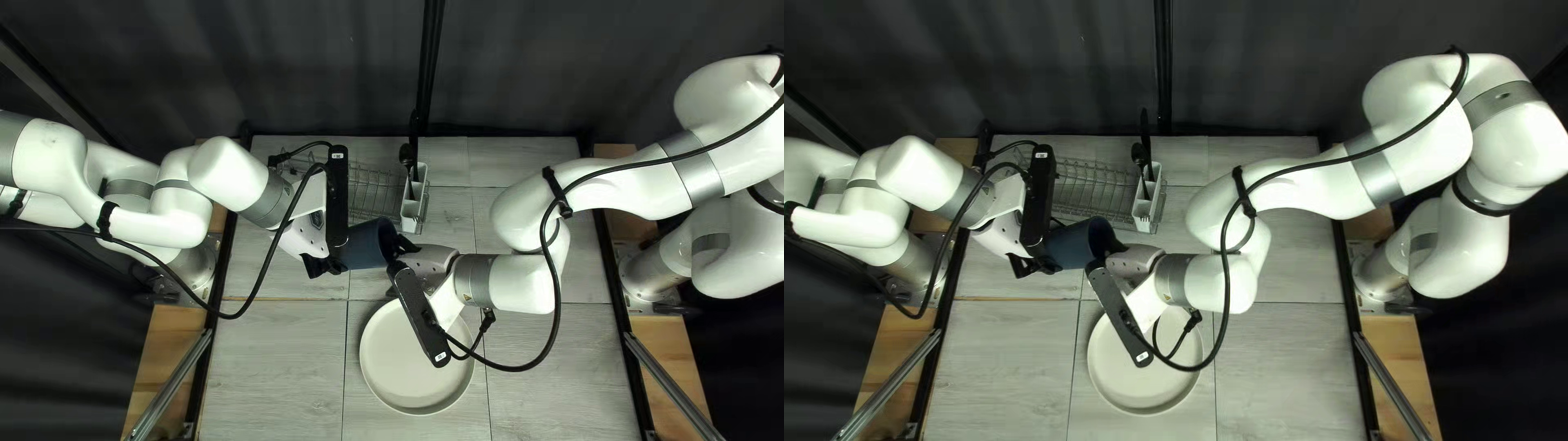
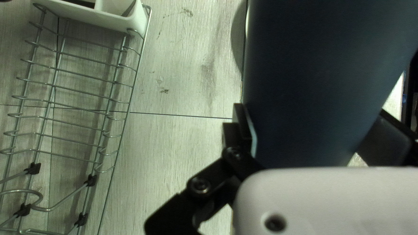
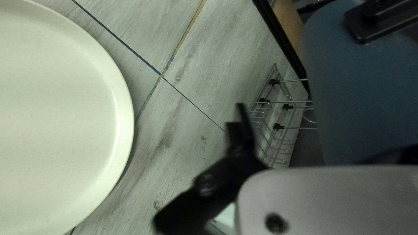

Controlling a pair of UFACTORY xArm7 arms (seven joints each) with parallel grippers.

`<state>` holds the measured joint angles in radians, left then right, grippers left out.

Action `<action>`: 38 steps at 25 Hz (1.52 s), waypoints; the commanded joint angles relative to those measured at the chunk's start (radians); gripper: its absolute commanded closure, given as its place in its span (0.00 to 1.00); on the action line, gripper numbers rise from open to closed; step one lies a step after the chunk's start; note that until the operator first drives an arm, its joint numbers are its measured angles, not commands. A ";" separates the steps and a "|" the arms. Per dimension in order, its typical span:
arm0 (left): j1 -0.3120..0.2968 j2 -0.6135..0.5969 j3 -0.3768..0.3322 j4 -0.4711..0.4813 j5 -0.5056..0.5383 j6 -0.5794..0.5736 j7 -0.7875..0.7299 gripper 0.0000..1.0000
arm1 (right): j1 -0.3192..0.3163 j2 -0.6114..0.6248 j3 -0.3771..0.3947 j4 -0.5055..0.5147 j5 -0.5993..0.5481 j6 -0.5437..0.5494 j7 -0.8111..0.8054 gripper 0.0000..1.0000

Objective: Pick up and place plate onto table. Place down one fork to the left of the plate. Place spoon and knife to the right of the plate. Place cup above the knife and spoon

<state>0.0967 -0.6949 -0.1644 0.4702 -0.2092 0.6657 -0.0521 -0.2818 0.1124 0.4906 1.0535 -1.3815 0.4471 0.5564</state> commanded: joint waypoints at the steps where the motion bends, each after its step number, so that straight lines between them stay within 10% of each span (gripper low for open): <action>1: 0.000 0.000 0.000 0.000 0.000 0.000 0.000 1.00 | 0.000 0.000 0.000 0.000 0.000 0.000 0.000 1.00; 2: 0.000 0.000 0.000 0.000 0.000 0.000 0.000 1.00 | 0.000 0.000 0.000 0.000 0.000 0.000 0.000 1.00; 3: 0.000 0.000 0.000 0.000 0.000 0.000 0.000 0.71 | 0.000 0.000 0.000 0.000 0.000 0.000 0.000 1.00; 4: 0.000 0.000 0.000 0.000 0.000 0.000 0.000 0.00 | 0.000 0.000 0.000 0.000 0.000 0.000 0.000 1.00; 15: 0.000 0.000 0.000 0.000 0.000 0.000 0.000 0.00 | -0.021 -0.106 -0.014 -0.109 0.132 -0.023 -0.113 1.00; 22: 0.000 0.000 0.000 0.000 0.000 0.000 0.000 0.00 | 0.066 -0.301 -0.117 -0.315 0.574 -0.054 -0.528 1.00; 29: 0.000 0.000 0.000 0.000 0.000 0.000 0.000 0.00 | 0.299 -0.472 -0.349 -0.415 1.058 0.195 -1.060 1.00; 38: 0.000 0.000 0.000 0.000 0.000 0.000 0.000 0.00 | 0.339 -0.428 -0.486 -0.321 1.274 0.504 -1.445 1.00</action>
<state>0.0968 -0.6949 -0.1644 0.4702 -0.2092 0.6657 -0.0521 0.0490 -0.3534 0.0533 0.6918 -0.1622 0.8715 -0.7825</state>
